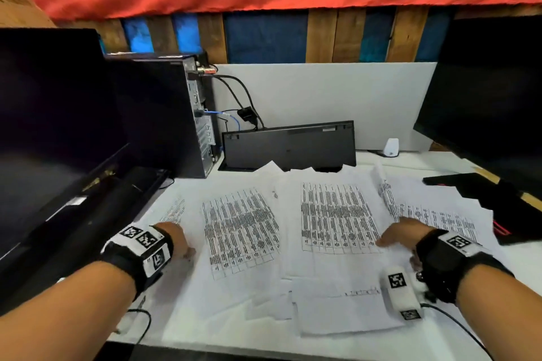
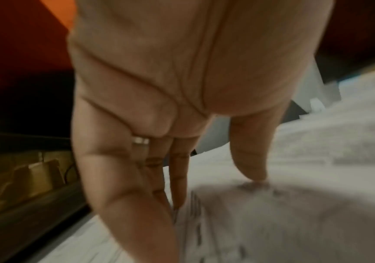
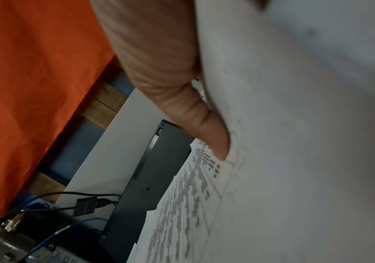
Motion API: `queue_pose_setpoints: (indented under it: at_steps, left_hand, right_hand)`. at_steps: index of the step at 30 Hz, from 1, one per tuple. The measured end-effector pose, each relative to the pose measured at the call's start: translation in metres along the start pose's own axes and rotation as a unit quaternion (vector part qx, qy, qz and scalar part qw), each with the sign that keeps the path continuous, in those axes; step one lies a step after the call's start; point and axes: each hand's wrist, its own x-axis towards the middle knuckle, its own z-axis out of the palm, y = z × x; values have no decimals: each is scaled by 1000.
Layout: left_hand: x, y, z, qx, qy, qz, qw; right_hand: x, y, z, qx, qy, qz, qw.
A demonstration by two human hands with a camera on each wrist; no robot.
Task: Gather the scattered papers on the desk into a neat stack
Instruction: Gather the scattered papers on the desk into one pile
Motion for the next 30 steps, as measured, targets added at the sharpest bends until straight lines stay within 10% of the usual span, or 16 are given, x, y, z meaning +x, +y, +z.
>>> queue_pose_setpoints:
  at_steps: [8, 16, 23, 30]
  left_hand:
    - [4, 34, 7, -105, -16, 53, 993]
    - [16, 46, 4, -313, 19, -122, 942]
    - [4, 67, 1, -481, -88, 23, 872]
    - [-11, 68, -5, -343, -61, 53, 936]
  right_hand:
    - [-10, -3, 35, 62, -113, -54, 990]
    - [-16, -10, 39, 75, 69, -49, 994]
    - [-25, -35, 66, 58, 2, -83, 995]
    - [-24, -28, 80, 174, -19, -123, 977]
